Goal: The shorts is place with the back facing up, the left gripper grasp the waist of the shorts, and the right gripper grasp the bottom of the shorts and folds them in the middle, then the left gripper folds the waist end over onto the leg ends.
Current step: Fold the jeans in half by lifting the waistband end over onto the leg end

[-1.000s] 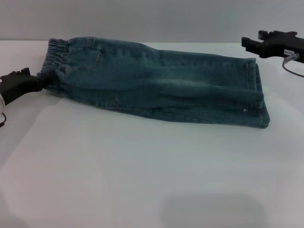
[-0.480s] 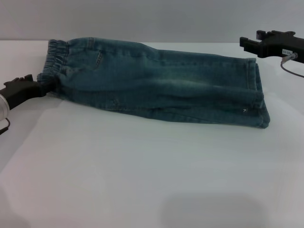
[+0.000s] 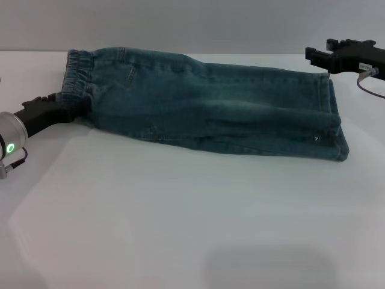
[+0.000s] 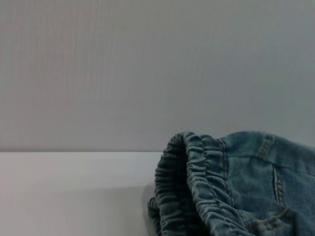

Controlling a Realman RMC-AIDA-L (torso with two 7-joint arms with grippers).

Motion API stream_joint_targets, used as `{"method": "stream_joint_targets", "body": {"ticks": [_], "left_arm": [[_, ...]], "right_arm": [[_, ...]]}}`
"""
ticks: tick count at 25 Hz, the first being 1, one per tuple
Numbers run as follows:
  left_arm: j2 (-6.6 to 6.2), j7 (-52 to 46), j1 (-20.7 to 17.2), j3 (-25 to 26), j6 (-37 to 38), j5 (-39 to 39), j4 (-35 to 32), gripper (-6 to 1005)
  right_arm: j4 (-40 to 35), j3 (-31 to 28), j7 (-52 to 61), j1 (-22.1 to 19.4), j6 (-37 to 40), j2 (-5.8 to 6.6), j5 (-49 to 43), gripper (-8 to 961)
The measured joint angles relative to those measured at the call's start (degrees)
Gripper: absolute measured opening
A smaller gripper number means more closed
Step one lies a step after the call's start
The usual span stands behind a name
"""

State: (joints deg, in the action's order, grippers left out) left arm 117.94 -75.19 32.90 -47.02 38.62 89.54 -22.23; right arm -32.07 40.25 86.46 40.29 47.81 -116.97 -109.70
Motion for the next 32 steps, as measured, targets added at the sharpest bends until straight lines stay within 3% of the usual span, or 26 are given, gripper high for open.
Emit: {"method": "stream_joint_targets", "body": {"ticks": [11, 13, 32], "left_arm": [[0.00, 0.19, -0.50, 0.00, 0.77, -0.20, -0.67, 726], [0.00, 0.23, -0.56, 0.00, 0.99, -0.20, -0.69, 575], [-0.01, 0.32, -0.65, 0.01, 1.65, -0.19, -0.71, 431]], "right_arm": [[-0.23, 0.00, -0.03, -0.43, 0.00, 0.00, 0.15, 558], [-0.28, 0.00, -0.03, -0.45, 0.00, 0.00, 0.17, 558], [-0.44, 0.00, -0.06, -0.66, 0.02, -0.01, 0.19, 557]]}}
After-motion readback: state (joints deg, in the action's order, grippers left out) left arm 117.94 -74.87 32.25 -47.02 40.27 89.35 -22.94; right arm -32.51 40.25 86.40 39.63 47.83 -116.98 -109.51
